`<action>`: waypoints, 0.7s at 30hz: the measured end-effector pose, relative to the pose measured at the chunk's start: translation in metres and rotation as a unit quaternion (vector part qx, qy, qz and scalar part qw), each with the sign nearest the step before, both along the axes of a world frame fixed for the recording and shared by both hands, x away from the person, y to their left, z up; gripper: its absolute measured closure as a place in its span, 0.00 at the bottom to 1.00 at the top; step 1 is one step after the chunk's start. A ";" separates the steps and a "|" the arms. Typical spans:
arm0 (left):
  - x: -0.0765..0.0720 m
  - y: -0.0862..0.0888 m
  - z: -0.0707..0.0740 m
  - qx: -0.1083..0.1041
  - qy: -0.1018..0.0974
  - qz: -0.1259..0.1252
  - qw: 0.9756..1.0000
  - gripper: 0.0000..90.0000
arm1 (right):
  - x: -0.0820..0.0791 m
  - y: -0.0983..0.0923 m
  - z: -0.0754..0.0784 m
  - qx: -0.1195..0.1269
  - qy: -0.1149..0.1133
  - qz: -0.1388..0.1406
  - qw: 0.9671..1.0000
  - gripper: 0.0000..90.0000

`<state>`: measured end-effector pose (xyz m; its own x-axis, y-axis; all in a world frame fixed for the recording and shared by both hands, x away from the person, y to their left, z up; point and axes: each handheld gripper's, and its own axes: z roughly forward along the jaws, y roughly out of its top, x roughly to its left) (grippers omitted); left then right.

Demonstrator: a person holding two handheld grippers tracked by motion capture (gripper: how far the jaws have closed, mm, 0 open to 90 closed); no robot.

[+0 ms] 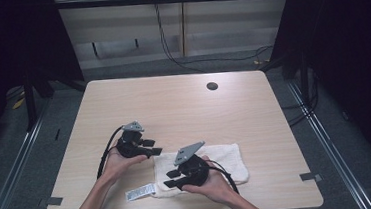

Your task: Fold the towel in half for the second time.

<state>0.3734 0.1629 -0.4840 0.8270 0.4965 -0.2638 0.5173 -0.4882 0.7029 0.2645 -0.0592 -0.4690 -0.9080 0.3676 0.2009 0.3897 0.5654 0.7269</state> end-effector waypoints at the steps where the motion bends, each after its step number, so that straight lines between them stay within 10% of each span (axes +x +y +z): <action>1: 0.000 0.001 0.000 0.001 0.001 -0.002 1.000 0.53 | 0.000 0.005 -0.002 -0.001 0.005 0.002 1.000 0.73; 21: -0.009 0.000 0.000 0.023 -0.015 -0.006 1.000 0.49 | -0.011 0.033 -0.028 -0.033 -0.007 0.033 0.999 0.55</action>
<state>0.3648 0.1630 -0.4835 0.8403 0.4973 -0.2161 0.4903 -0.5268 0.6943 0.2540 -0.0261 -0.4974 -0.9335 0.3181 0.1654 0.3395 0.6364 0.6926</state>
